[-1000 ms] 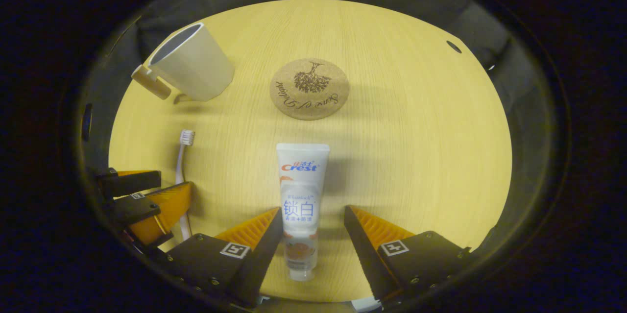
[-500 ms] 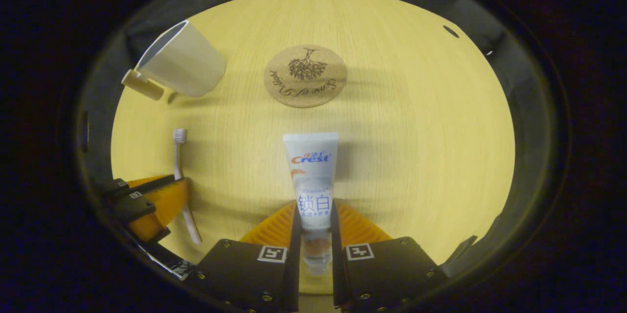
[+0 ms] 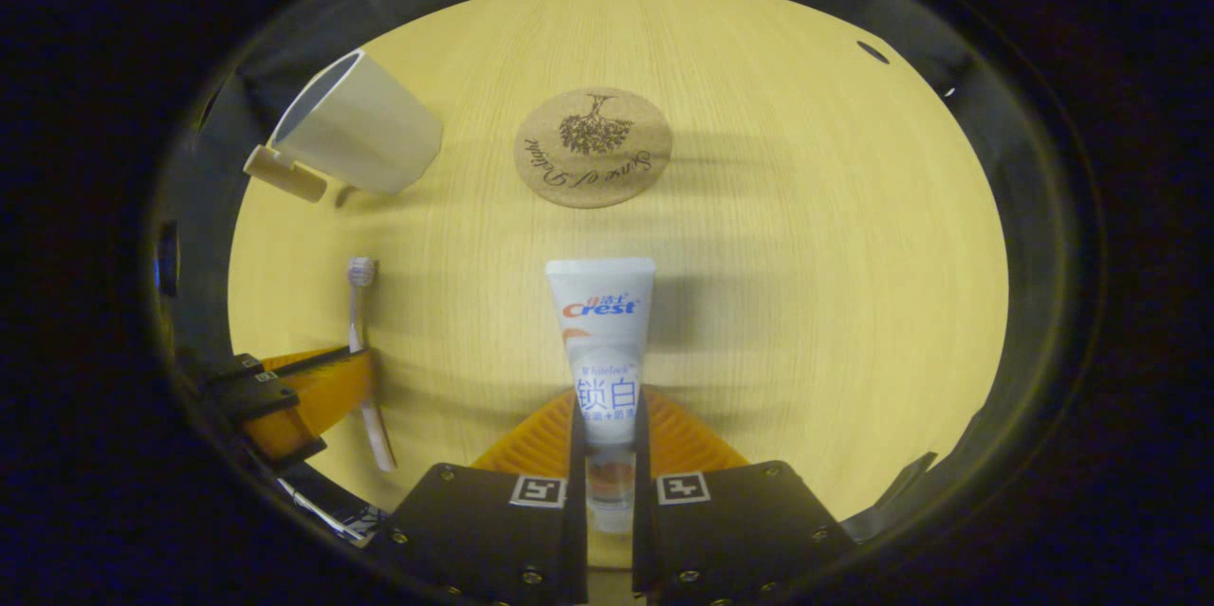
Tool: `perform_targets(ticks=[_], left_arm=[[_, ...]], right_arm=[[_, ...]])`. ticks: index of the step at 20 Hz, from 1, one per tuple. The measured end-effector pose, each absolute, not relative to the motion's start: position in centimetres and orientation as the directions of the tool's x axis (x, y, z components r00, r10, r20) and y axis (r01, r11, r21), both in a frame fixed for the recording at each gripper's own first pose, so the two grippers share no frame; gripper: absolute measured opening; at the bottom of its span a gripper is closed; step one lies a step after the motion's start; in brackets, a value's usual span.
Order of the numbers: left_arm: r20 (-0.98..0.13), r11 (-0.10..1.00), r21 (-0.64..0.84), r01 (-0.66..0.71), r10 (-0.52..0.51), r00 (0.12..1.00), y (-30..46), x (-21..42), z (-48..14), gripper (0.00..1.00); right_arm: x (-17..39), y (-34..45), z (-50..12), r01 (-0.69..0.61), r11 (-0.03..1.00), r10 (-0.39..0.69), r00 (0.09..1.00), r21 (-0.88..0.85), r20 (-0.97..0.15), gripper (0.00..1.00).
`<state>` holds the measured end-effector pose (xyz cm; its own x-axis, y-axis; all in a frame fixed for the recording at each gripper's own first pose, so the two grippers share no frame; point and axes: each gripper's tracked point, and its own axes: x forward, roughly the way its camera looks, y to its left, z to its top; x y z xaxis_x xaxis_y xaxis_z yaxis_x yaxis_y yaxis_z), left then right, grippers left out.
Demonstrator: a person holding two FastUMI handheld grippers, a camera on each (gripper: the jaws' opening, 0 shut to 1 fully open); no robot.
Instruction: Put the toothbrush and toothpaste on the desktop into the cup, then pick up the cup and place it on the coaster on the desktop.
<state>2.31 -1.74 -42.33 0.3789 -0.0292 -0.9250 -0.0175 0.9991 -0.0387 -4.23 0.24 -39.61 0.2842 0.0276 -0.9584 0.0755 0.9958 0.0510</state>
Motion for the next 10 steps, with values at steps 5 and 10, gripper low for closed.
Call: perform_targets(ticks=[5, 10], left_arm=[[-0.877, 0.999, -0.030, 0.022, -0.037, 0.480, -2.2, 3.4, -36.8, 0.11], [-0.807, 0.996, -0.059, 0.068, -0.088, 0.584, -2.8, 6.4, -29.7, 0.11]], right_arm=[[-4.0, 0.4, -38.7, 0.089, 0.993, 0.047, 0.319, 0.079, -0.946, 0.20], [-4.0, 0.2, -36.9, 0.105, 0.988, 0.070, 0.357, 0.115, -0.931, 0.21]])
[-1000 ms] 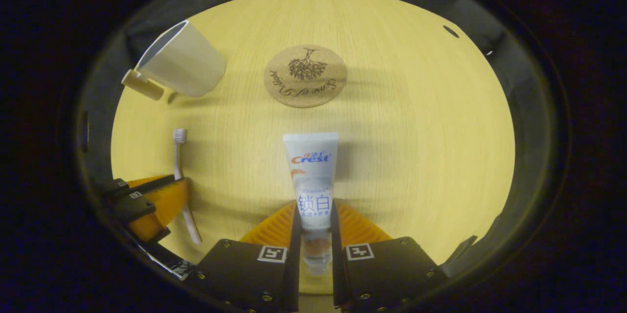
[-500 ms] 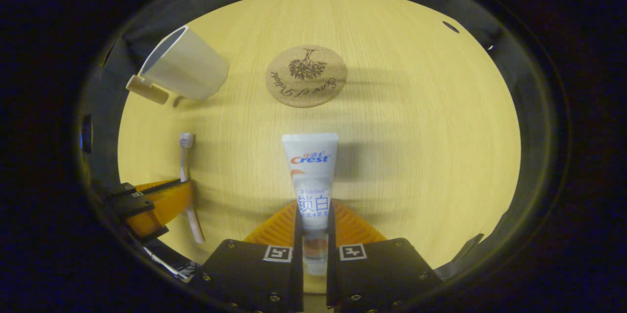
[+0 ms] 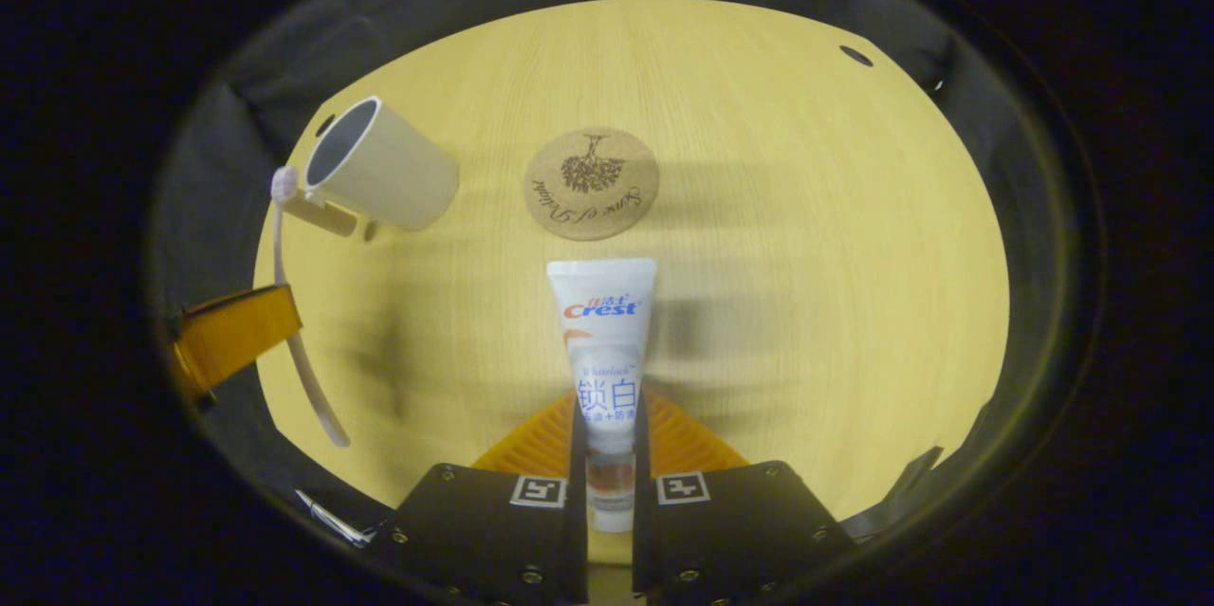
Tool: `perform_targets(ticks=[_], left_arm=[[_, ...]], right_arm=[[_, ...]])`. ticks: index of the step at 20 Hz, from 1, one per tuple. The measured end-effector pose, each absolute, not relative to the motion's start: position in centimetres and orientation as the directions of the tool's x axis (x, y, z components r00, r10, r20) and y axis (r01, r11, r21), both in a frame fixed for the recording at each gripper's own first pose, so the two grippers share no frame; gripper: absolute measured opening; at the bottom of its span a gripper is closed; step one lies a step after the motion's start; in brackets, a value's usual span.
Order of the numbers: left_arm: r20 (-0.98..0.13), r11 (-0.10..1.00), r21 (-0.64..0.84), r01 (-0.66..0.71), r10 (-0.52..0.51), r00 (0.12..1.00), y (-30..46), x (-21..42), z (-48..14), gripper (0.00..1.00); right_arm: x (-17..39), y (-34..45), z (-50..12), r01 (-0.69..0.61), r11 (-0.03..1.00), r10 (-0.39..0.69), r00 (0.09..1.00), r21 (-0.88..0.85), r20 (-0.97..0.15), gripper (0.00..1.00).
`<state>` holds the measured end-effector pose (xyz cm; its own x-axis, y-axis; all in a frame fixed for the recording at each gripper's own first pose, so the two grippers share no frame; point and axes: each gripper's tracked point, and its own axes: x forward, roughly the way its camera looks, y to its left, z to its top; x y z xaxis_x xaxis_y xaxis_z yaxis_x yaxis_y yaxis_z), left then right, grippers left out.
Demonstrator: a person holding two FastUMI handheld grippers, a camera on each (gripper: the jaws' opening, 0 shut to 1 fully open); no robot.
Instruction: Put the toothbrush and toothpaste on the desktop into the cup, then pick up the cup and place it on the coaster on the desktop.
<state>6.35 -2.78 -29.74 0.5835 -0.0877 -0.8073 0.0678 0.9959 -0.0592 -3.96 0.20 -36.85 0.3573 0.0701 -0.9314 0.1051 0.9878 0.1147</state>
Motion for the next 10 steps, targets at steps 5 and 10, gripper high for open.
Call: perform_targets(ticks=[5, 10], left_arm=[[-0.727, 0.995, -0.039, 0.088, -0.089, 0.681, -2.8, 12.4, -23.6, 0.11], [-0.665, 0.995, -0.033, 0.098, -0.095, 0.741, -1.4, 18.6, -19.8, 0.11]], right_arm=[[-4.3, 0.2, -36.8, 0.109, 0.986, 0.079, 0.363, 0.126, -0.929, 0.20], [-5.0, -0.4, -36.1, 0.131, 0.982, 0.081, 0.369, 0.138, -0.926, 0.20]])
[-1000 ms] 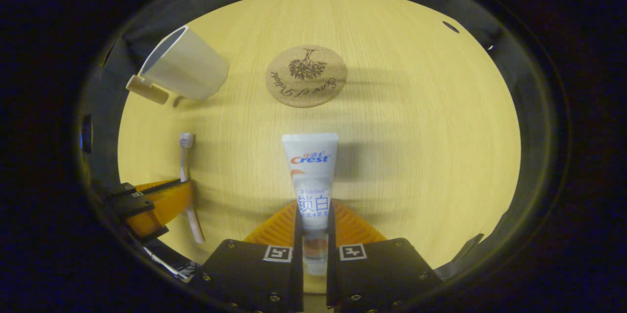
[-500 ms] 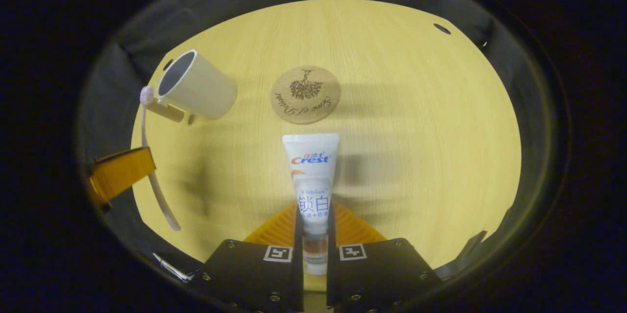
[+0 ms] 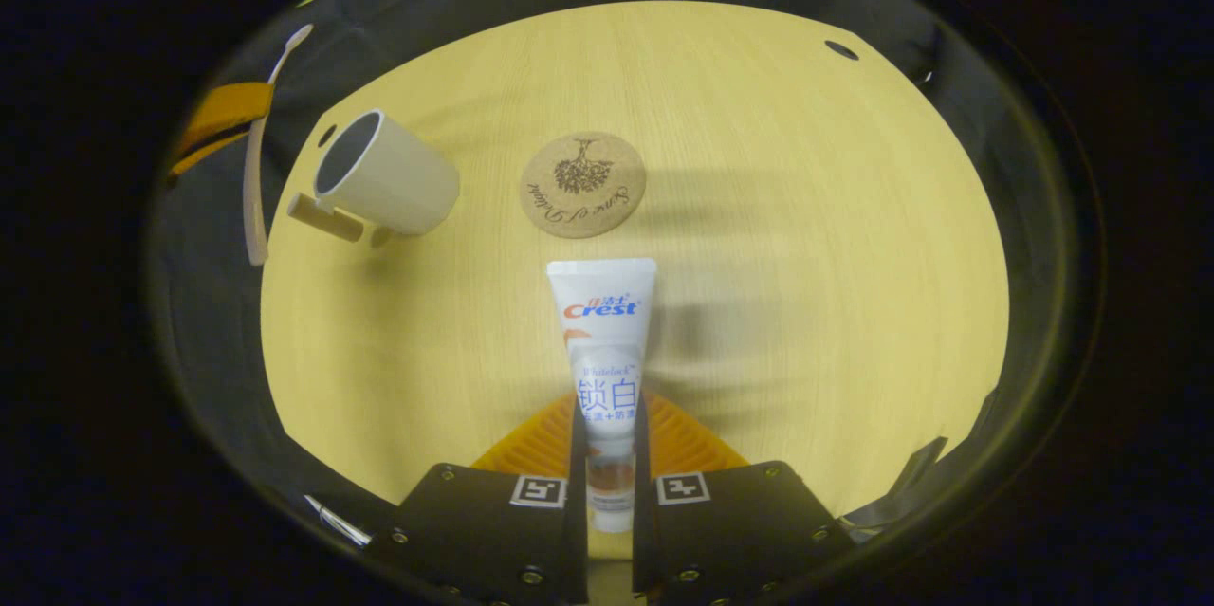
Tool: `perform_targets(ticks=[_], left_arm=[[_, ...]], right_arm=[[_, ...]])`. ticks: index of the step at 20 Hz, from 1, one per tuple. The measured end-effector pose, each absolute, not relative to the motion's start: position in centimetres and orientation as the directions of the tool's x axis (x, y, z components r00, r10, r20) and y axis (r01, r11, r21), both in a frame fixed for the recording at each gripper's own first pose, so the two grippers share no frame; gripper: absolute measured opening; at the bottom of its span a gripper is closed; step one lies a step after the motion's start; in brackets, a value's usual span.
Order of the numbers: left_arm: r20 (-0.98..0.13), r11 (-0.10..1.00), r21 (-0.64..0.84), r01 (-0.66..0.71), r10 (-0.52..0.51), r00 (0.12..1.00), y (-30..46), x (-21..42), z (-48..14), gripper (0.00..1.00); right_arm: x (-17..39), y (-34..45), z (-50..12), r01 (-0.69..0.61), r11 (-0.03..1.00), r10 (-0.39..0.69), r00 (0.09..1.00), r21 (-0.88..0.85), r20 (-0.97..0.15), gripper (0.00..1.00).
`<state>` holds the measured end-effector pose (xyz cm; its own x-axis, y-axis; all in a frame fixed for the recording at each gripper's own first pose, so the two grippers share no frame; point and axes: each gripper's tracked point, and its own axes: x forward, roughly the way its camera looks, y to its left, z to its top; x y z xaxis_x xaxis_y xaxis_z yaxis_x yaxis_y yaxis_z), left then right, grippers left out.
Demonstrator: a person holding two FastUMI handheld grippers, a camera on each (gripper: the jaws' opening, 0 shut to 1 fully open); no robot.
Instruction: Put the toothbrush and toothpaste on the desktop into the cup, then pick up the cup and place it on the coaster on the desktop.
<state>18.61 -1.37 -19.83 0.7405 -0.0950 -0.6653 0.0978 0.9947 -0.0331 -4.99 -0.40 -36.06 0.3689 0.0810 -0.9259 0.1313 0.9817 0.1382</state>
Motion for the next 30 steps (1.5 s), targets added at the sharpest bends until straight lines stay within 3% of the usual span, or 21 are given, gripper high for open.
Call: perform_targets(ticks=[10, 12, 13, 14, 16, 17, 18, 19, 20, 23, 25, 26, 27, 30], left_arm=[[-0.557, 0.988, -0.056, 0.147, -0.153, 0.816, -0.3, 25.6, -21.2, 0.11], [-0.555, 0.989, -0.062, 0.131, -0.143, 0.819, -0.1, 26.0, -22.1, 0.11], [-0.561, 0.991, -0.053, 0.125, -0.133, 0.817, 0.2, 26.0, -22.7, 0.16], [-0.563, 0.991, -0.045, 0.123, -0.127, 0.816, 0.5, 26.3, -23.3, 0.11], [-0.568, 0.992, -0.042, 0.122, -0.124, 0.814, 0.6, 26.3, -24.3, 0.12], [-0.570, 0.992, -0.042, 0.122, -0.123, 0.812, 0.8, 26.1, -24.8, 0.17], [-0.573, 0.992, -0.041, 0.121, -0.123, 0.810, 1.0, 25.9, -25.3, 0.11], [-0.576, 0.991, -0.047, 0.126, -0.130, 0.807, 0.7, 25.6, -25.7, 0.19], [-0.576, 0.990, -0.048, 0.134, -0.137, 0.806, 0.7, 25.4, -25.9, 0.14], [-0.581, 0.989, -0.049, 0.141, -0.143, 0.802, 0.9, 24.8, -26.3, 0.16], [-0.584, 0.988, -0.062, 0.140, -0.150, 0.798, 0.7, 24.6, -26.4, 0.21], [-0.582, 0.989, -0.061, 0.135, -0.145, 0.800, 0.9, 24.4, -26.3, 0.31], [-0.582, 0.989, -0.064, 0.134, -0.146, 0.800, 1.0, 24.0, -26.2, 0.30], [-0.575, 0.991, -0.040, 0.125, -0.125, 0.809, 1.9, 22.9, -25.8, 0.53]], right_arm=[[-6.0, -3.5, -35.2, 0.222, 0.962, 0.067, 0.382, 0.162, -0.922, 0.20], [-6.3, -4.2, -35.1, 0.240, 0.957, 0.061, 0.382, 0.163, -0.922, 0.20], [-6.3, -4.6, -35.0, 0.248, 0.955, 0.058, 0.382, 0.163, -0.922, 0.20], [-6.4, -4.9, -35.0, 0.255, 0.953, 0.056, 0.383, 0.164, -0.922, 0.20], [-6.4, -5.3, -34.6, 0.266, 0.949, 0.054, 0.389, 0.168, -0.920, 0.20], [-6.3, -5.4, -34.5, 0.270, 0.947, 0.055, 0.393, 0.173, -0.918, 0.20], [-6.1, -5.4, -34.2, 0.272, 0.945, 0.062, 0.399, 0.182, -0.915, 0.20], [-6.0, -5.3, -33.8, 0.274, 0.942, 0.069, 0.406, 0.193, -0.911, 0.20], [-5.7, -5.1, -33.5, 0.275, 0.940, 0.075, 0.412, 0.203, -0.908, 0.20], [-5.0, -4.6, -32.8, 0.269, 0.938, 0.088, 0.431, 0.220, -0.898, 0.20], [-4.6, -4.2, -32.2, 0.262, 0.937, 0.098, 0.443, 0.233, -0.891, 0.20], [-4.4, -3.9, -31.9, 0.260, 0.935, 0.103, 0.450, 0.240, -0.887, 0.20], [-4.3, -3.7, -31.5, 0.257, 0.934, 0.108, 0.458, 0.248, -0.883, 0.20], [-3.7, -3.2, -30.1, 0.248, 0.932, 0.117, 0.483, 0.264, -0.868, 0.20]])
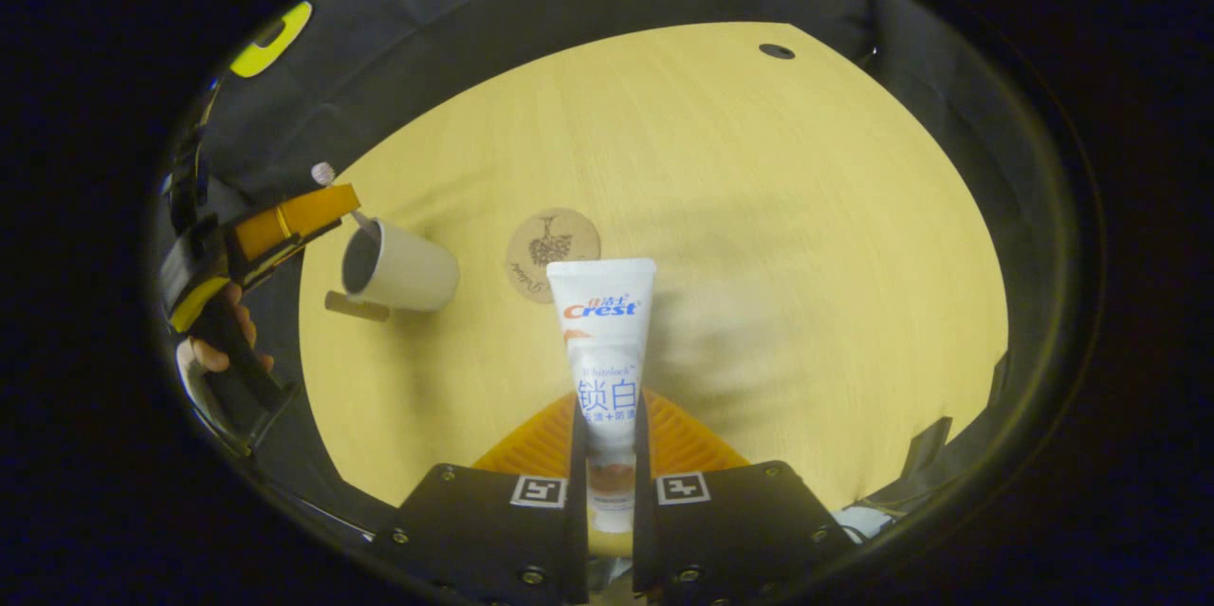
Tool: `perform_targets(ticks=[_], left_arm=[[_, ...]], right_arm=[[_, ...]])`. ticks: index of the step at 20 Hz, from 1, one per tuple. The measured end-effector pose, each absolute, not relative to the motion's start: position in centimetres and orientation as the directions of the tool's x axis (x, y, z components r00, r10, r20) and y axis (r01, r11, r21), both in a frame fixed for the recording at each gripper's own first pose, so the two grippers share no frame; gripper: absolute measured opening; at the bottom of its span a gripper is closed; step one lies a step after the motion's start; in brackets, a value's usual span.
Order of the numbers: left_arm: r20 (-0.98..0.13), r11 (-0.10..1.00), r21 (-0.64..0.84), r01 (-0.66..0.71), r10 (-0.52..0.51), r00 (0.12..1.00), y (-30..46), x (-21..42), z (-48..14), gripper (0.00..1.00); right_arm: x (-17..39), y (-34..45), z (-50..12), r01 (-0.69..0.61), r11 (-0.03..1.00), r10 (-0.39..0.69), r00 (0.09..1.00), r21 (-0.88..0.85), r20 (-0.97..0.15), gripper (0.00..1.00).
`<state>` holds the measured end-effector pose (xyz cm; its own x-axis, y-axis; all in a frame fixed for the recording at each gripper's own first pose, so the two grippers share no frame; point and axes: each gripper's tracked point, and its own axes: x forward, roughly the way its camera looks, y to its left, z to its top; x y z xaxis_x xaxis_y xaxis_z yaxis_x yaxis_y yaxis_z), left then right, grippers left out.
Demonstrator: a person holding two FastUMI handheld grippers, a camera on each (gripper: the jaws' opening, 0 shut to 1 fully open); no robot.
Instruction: Put the toothbrush and toothpaste on the desktop into the cup, then pick up the cup and place it on the coaster on the desktop.
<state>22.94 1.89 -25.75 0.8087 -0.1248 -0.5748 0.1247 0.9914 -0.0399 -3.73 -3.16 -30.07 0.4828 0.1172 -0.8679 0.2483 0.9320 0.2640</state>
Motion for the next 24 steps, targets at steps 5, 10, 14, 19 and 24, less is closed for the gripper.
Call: perform_targets(ticks=[5, 10, 14, 19, 24], left_arm=[[-0.548, 0.992, -0.054, 0.118, -0.128, 0.826, 3.3, 20.0, -23.8, 0.55], [-0.542, 0.994, -0.065, 0.087, -0.108, 0.833, 6.7, 17.4, -23.1, 0.57], [-0.560, 0.997, -0.060, 0.040, -0.067, 0.826, 10.9, 15.3, -23.7, 0.57], [-0.585, 0.999, -0.044, -0.013, -0.016, 0.811, 16.0, 13.0, -24.6, 0.57], [-0.604, 0.998, -0.037, -0.055, 0.022, 0.797, 20.3, 11.1, -24.8, 0.57]], right_arm=[[-1.5, -1.8, -28.2, 0.235, 0.929, 0.121, 0.537, 0.286, -0.835, 0.20], [2.0, 0.3, -25.9, 0.206, 0.931, 0.130, 0.585, 0.301, -0.801, 0.20], [5.9, 2.6, -23.9, 0.206, 0.910, 0.154, 0.637, 0.359, -0.756, 0.19], [10.0, 6.3, -22.7, 0.227, 0.873, 0.177, 0.677, 0.432, -0.715, 0.20], [13.9, 7.9, -21.5, 0.283, 0.819, 0.151, 0.733, 0.499, -0.664, 0.19]])
